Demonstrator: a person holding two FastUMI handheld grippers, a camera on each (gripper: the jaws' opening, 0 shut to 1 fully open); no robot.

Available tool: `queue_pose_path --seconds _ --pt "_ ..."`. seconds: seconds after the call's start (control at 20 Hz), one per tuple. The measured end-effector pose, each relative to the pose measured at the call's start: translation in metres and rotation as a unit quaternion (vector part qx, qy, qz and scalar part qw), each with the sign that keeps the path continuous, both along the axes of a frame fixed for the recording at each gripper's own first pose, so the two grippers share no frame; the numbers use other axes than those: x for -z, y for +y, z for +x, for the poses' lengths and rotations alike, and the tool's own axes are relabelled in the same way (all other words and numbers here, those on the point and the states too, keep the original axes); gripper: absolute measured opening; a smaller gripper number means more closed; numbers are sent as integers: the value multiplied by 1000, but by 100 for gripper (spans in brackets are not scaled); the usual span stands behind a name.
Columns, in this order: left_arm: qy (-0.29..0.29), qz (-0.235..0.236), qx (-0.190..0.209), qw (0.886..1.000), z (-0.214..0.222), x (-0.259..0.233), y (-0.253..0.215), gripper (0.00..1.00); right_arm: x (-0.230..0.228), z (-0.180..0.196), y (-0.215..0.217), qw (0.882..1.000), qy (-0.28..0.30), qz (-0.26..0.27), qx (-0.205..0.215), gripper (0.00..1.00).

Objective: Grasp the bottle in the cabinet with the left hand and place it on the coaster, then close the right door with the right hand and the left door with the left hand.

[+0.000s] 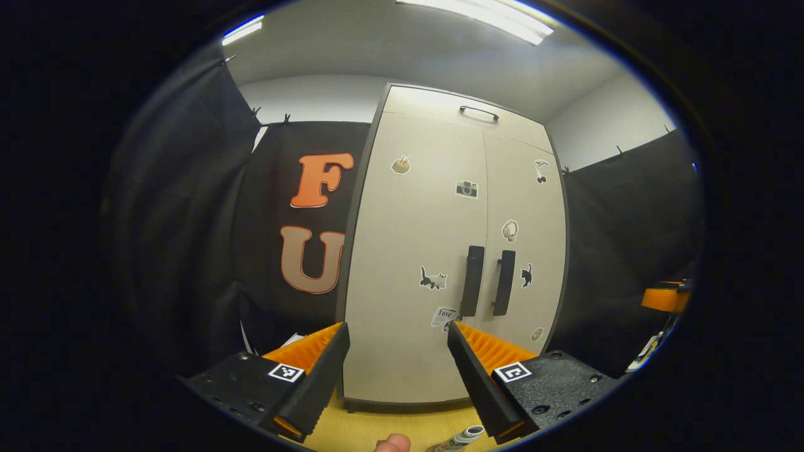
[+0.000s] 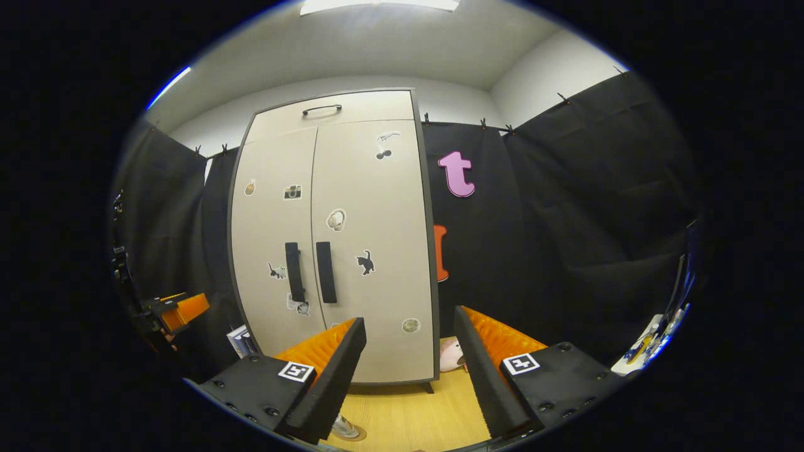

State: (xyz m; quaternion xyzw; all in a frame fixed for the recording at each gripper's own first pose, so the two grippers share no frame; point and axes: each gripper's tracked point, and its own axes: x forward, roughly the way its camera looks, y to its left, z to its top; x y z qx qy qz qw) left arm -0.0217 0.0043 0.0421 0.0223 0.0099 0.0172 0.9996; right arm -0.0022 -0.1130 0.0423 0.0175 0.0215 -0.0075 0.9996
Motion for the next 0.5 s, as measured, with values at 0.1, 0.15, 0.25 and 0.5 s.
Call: queue_pose_path --seconds 0.1,0.15,0.25,0.5 --pt "6 -9 1 1000 -8 2 1 95 0 1 3 1000 0 6 -2 94" --pt "7 -14 2 1000 -11 2 0 95 0 2 6 1000 -1 8 -4 94" --pt "8 -16 5 1000 -13 2 -2 95 1 1 8 1000 -1 10 -6 94" --pt "10 -14 17 1000 -9 2 -12 95 3 1 9 1000 2 8 -7 94"
